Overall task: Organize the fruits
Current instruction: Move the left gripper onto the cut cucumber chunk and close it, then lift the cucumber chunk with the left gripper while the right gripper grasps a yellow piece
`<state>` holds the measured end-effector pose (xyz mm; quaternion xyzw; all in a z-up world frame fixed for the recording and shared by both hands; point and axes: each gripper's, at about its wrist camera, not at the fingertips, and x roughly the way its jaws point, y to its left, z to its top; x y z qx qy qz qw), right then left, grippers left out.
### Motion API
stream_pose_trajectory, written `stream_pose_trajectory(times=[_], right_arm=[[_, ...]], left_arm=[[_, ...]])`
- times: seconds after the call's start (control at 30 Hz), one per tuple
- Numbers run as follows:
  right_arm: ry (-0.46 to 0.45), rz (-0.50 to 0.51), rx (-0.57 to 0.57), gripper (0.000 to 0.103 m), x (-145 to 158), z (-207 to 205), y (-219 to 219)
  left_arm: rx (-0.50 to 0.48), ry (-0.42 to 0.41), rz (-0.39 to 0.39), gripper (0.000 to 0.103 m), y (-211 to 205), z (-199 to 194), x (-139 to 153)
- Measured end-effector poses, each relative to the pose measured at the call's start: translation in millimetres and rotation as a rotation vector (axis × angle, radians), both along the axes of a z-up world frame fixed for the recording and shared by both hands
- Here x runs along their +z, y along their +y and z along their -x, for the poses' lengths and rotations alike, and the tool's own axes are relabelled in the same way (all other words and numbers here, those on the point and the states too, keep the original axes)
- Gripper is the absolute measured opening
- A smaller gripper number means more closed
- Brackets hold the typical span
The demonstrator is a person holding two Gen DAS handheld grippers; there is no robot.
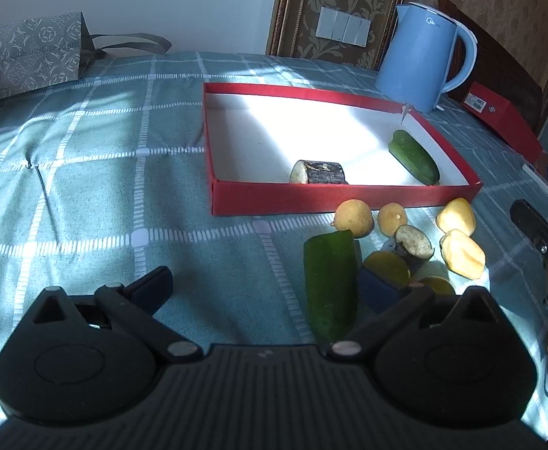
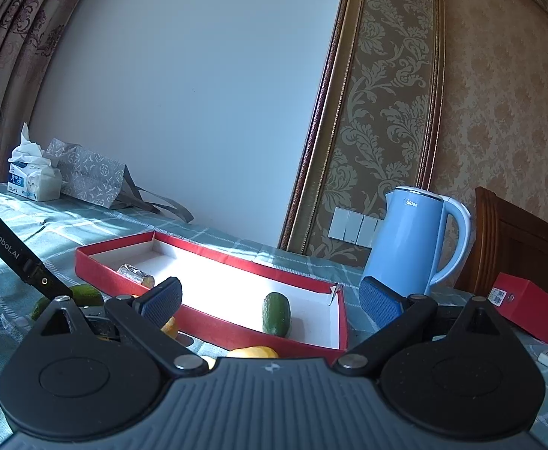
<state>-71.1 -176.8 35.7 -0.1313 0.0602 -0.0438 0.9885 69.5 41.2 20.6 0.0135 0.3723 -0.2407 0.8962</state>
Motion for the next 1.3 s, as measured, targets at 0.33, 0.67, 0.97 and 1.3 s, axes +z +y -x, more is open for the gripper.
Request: stream_pose_trajectory(times=[0.33,0.67,0.97,1.3], right_arm=[[0.002,-0.007,0.002,0.101,1,0,-2],[-0.002,-0.006,0.005,0.101,1,1,-2],[-0.038,0.003,-0.006,0.101,1,3,-3],[-0.064,-0.009,-0.029,0.101,3,5,-7]], left_arm=[[-0.074,-0.029,-0.077,0.103,-31,2,-4],[-0.115,-0.048,-0.072,0.08,-45,7,-7],[-0.147,-0.13,-0.114,0.041,-62,23,-10],[-0.098,-0.164,-0.101,0.031,-59,27,-12]])
